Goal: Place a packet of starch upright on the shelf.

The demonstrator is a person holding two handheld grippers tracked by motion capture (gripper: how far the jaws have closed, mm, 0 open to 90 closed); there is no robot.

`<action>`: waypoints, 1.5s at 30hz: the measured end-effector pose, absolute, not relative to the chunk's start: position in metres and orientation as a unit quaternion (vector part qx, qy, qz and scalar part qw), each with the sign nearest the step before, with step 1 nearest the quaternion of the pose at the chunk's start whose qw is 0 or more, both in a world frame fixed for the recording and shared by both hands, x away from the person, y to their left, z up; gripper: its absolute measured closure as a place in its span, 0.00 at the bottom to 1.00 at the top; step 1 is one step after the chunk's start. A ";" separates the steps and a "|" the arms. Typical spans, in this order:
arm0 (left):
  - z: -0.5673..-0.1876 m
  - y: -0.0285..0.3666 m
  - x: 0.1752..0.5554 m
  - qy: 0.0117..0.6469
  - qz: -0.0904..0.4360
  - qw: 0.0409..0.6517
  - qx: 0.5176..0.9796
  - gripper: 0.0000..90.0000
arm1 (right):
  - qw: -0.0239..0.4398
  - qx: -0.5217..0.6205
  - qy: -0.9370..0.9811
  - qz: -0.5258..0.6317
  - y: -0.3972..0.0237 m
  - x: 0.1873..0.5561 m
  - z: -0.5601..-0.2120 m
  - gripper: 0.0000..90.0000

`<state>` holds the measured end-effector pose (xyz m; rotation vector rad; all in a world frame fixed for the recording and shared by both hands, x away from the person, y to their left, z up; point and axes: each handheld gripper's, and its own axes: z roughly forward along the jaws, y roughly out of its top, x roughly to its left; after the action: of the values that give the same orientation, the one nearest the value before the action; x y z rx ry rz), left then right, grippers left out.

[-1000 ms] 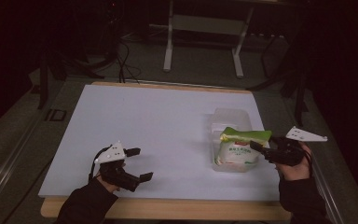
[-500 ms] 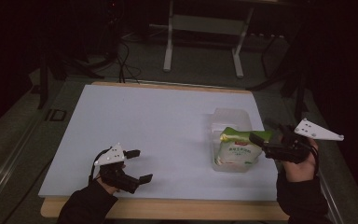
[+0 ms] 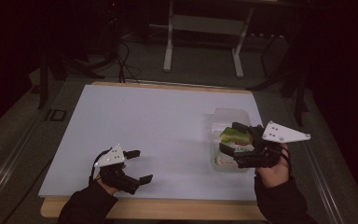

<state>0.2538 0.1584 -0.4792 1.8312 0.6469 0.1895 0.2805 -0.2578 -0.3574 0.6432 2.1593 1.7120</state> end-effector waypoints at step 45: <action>-0.486 0.158 0.247 0.243 0.089 0.579 0.773 0.00 | 0.082 0.214 0.816 0.531 -0.234 0.251 -0.469 0.16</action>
<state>0.2474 0.1584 -0.4856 1.8088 0.5675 0.2090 0.2512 -0.2336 -0.4694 0.6393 2.4372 1.5876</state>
